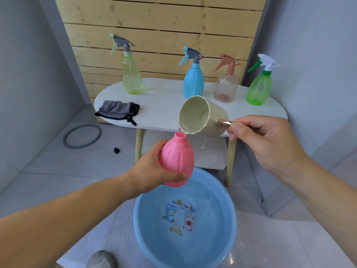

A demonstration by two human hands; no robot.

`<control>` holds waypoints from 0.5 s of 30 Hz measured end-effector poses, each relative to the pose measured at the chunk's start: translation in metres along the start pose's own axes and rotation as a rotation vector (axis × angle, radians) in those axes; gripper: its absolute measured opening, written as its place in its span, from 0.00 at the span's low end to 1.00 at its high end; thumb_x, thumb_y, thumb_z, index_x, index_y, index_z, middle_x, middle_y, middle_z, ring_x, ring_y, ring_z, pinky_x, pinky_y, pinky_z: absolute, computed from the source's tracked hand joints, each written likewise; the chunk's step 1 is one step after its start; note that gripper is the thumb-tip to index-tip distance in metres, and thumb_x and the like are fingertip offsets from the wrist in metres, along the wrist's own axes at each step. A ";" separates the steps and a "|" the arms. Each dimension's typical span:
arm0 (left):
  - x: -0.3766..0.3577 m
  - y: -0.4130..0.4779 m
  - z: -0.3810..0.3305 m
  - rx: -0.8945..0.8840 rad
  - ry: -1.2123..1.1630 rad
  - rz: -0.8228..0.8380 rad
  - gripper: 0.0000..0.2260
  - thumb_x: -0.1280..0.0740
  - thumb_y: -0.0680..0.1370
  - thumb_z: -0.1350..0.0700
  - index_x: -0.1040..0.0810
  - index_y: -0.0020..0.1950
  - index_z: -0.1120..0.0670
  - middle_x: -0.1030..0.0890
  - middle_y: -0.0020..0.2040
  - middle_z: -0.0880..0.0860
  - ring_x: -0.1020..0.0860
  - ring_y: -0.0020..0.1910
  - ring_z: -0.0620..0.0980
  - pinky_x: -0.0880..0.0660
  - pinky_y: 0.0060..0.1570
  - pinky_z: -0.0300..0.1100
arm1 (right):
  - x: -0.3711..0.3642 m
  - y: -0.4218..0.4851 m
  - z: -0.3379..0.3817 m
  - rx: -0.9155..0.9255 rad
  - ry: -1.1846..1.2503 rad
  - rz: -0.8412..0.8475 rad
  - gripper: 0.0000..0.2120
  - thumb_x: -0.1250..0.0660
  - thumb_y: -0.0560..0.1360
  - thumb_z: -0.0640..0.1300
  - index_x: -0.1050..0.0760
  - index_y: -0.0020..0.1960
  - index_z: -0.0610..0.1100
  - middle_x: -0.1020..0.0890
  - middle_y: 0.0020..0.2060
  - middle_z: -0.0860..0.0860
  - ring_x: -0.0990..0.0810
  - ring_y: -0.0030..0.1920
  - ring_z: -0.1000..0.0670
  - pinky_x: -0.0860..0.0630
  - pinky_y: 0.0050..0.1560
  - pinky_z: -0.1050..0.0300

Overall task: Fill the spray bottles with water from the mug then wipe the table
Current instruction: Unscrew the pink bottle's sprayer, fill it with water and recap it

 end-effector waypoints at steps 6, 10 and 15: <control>-0.001 0.000 0.000 -0.008 -0.001 0.002 0.41 0.15 0.63 0.58 0.30 0.70 0.42 0.21 0.59 0.48 0.19 0.57 0.51 0.15 0.47 0.54 | 0.000 -0.001 0.002 0.016 -0.017 0.002 0.08 0.32 0.73 0.51 0.17 0.40 0.51 0.15 0.36 0.50 0.18 0.43 0.45 0.22 0.55 0.43; -0.001 0.000 0.001 -0.005 -0.005 0.000 0.42 0.15 0.60 0.55 0.30 0.70 0.42 0.21 0.59 0.49 0.19 0.57 0.52 0.15 0.47 0.54 | 0.000 -0.002 0.003 0.023 -0.025 -0.006 0.10 0.33 0.72 0.53 0.17 0.41 0.50 0.15 0.35 0.50 0.19 0.43 0.41 0.23 0.53 0.41; -0.001 0.000 0.000 -0.004 0.002 0.002 0.41 0.15 0.63 0.58 0.30 0.71 0.42 0.21 0.59 0.49 0.19 0.57 0.52 0.15 0.46 0.53 | 0.002 -0.002 0.004 0.031 -0.036 -0.009 0.08 0.32 0.74 0.50 0.17 0.41 0.49 0.15 0.36 0.50 0.20 0.42 0.41 0.23 0.51 0.44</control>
Point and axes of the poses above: each hand's wrist, its own y-axis towards the middle knuckle, its own x-axis out of the back of the hand, z = x × y, the point moved 6 cm from there along y, towards the middle knuckle
